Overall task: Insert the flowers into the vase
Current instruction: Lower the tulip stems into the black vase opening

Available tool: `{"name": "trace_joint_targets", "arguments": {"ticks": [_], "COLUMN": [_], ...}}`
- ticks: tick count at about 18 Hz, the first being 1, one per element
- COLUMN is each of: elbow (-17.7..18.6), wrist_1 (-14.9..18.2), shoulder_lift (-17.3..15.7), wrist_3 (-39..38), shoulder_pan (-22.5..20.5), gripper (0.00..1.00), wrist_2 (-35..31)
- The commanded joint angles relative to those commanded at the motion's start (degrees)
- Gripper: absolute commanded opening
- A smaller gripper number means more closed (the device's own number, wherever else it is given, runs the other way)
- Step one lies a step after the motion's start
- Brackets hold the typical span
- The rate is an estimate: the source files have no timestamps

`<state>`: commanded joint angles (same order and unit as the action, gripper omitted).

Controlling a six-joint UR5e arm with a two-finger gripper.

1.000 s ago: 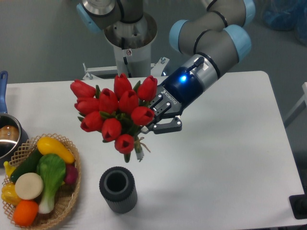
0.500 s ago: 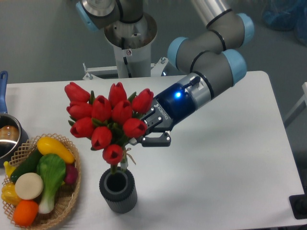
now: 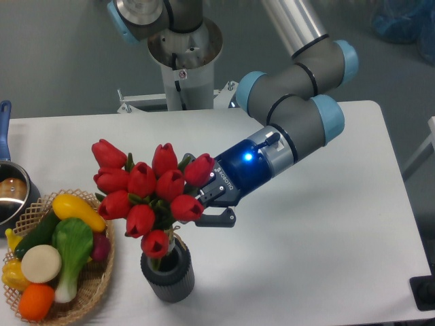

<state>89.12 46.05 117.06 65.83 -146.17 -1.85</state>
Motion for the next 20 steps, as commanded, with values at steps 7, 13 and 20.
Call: {"name": "trace_joint_targets", "arguments": {"ticks": [7,13,20], "elbow": [0.0,0.6,3.1], "wrist_1": [0.0,0.0,0.0], "shoulder_lift": [1.6,2.7,4.3], "wrist_3": [0.4,1.8,6.6], "shoulder_pan": [0.2,0.3,0.6], "gripper": [0.17,0.17,0.17], "wrist_2": [-0.6,-0.7,-1.1]}}
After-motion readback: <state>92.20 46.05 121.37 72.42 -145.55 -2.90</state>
